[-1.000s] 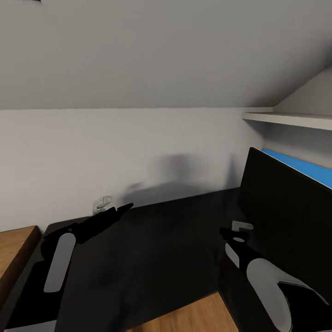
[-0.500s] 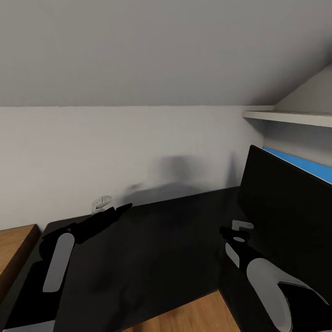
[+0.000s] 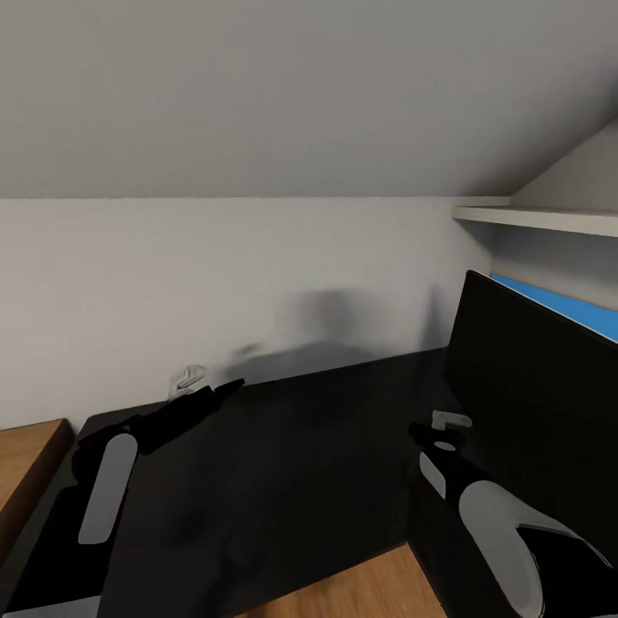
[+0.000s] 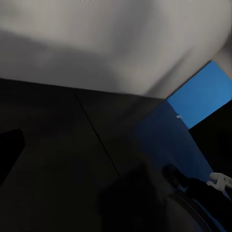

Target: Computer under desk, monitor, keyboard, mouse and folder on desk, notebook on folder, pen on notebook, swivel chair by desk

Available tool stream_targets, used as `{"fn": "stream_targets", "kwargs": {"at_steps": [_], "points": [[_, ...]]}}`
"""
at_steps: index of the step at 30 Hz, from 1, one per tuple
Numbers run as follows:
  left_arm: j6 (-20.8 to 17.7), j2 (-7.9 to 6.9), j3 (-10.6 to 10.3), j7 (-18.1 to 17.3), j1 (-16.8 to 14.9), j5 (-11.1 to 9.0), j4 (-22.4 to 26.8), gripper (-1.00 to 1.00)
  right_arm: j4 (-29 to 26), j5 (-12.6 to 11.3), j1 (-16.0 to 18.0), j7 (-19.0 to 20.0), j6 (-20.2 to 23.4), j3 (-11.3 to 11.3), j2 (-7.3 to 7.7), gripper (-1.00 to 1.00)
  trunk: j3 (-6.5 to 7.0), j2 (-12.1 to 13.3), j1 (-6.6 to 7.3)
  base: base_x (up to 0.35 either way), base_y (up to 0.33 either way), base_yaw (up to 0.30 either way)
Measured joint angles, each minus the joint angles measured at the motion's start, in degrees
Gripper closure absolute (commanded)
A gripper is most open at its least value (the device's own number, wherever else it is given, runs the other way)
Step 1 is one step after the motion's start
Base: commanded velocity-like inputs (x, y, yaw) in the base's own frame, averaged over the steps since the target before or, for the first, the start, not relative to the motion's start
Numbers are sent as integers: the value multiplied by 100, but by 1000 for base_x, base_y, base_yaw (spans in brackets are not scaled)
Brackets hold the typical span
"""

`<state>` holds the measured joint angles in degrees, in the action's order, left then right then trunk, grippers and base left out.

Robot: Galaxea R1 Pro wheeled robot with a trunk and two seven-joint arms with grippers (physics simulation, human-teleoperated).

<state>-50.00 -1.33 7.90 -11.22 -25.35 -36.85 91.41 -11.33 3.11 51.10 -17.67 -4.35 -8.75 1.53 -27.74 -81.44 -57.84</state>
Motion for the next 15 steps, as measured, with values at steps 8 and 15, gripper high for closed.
{"fn": "stream_targets", "kwargs": {"at_steps": [8,15], "points": [[2,0,-1,1,0,1,-2,-100,0,1,0,-1,5,-1,0,-100,0,0,-1,16,0,0],[21,0,0,0,0,3,-6,-100,0,1,0,-4,6,-1,6,-100,0,0,0,25,0,0]]}}
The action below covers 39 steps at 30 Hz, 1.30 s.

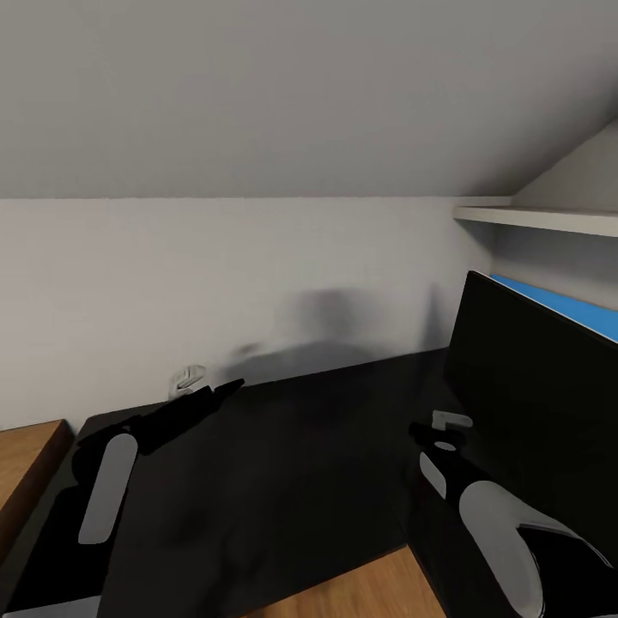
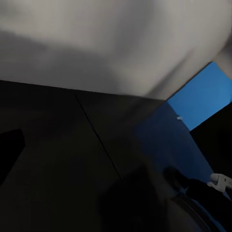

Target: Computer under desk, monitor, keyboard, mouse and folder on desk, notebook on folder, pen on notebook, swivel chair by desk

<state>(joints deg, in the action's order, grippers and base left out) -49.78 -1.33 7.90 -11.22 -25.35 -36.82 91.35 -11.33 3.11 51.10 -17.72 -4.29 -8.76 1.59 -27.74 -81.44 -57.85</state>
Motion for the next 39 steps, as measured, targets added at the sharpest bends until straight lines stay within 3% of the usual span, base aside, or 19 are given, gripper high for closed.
{"fn": "stream_targets", "kwargs": {"at_steps": [9,23,27,36,39], "points": [[23,-6,0,-1,0,-17,-11,-100,0,0,0,-4,0,0,2,-100,0,0,1,174,0,0],[43,-9,24,-5,-2,-23,-13,-100,14,-3,0,-9,68,-12,7,-100,0,0,-1,16,0,0],[45,-9,33,-9,-3,-28,-10,-100,23,-14,0,-11,142,-23,90,-100,0,0,-1,0,0,0],[39,-9,41,-18,0,-48,3,-100,20,-305,1,-4,158,-42,201,-100,0,0,-1,0,0,0],[29,-3,190,-12,0,-46,4,-100,20,-327,0,-4,159,-37,209,-100,-17,-38,-22,0,0,0]]}}
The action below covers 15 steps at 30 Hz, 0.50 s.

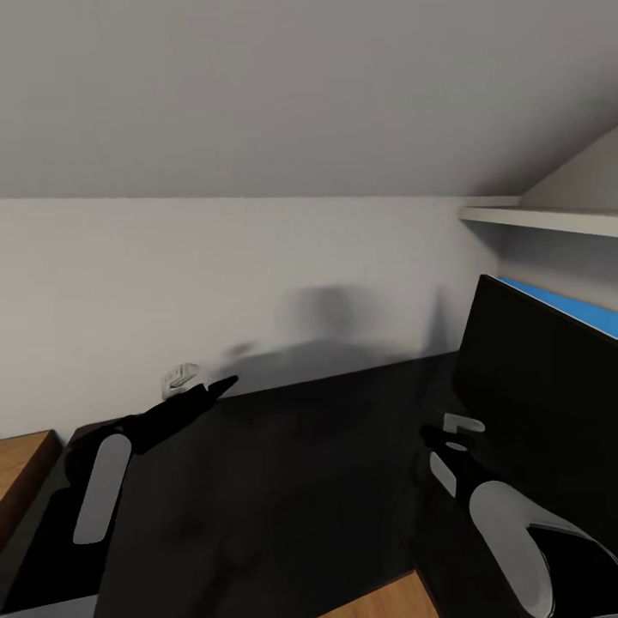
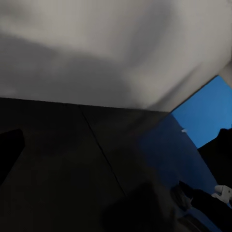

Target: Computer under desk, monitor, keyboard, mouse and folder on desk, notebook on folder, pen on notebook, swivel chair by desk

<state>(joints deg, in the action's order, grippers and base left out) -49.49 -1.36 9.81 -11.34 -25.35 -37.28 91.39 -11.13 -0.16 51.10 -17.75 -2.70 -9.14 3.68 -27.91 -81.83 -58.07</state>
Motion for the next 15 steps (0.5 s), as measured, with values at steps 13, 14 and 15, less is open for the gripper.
{"fn": "stream_targets", "kwargs": {"at_steps": [13,14,15], "points": [[-14,12,169,-4,0,-12,9,-100,0,-7,0,0,0,-6,3,-100,-162,-363,-198,0,0,0],[-13,12,169,-5,0,-11,9,-100,0,-7,0,0,0,-6,5,-100,-180,-401,-220,0,0,0],[-13,12,169,-5,0,-11,9,-100,0,-7,0,0,0,-8,6,-100,-198,-441,-242,0,0,0]]}}
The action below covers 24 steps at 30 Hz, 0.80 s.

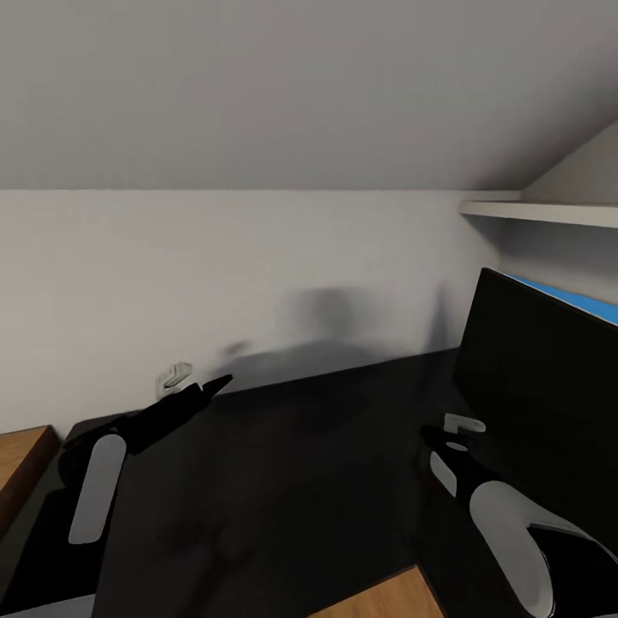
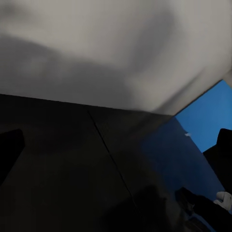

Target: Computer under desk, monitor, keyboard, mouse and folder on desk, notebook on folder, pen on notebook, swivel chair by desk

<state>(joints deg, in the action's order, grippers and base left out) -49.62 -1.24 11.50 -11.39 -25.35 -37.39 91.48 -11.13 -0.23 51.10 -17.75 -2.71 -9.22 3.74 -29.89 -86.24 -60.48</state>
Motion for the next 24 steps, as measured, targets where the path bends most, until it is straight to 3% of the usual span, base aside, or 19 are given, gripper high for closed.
{"fn": "stream_targets", "kwargs": {"at_steps": [13,24], "points": [[-8,1,0,6,0,0,0,-100,-1,-1,0,0,0,2,40,-100,-144,-321,-176,0,0,0],[-9,1,0,8,0,0,0,-100,-9,0,0,-9,0,-1,44,-100,-180,-401,-220,0,0,0]]}}
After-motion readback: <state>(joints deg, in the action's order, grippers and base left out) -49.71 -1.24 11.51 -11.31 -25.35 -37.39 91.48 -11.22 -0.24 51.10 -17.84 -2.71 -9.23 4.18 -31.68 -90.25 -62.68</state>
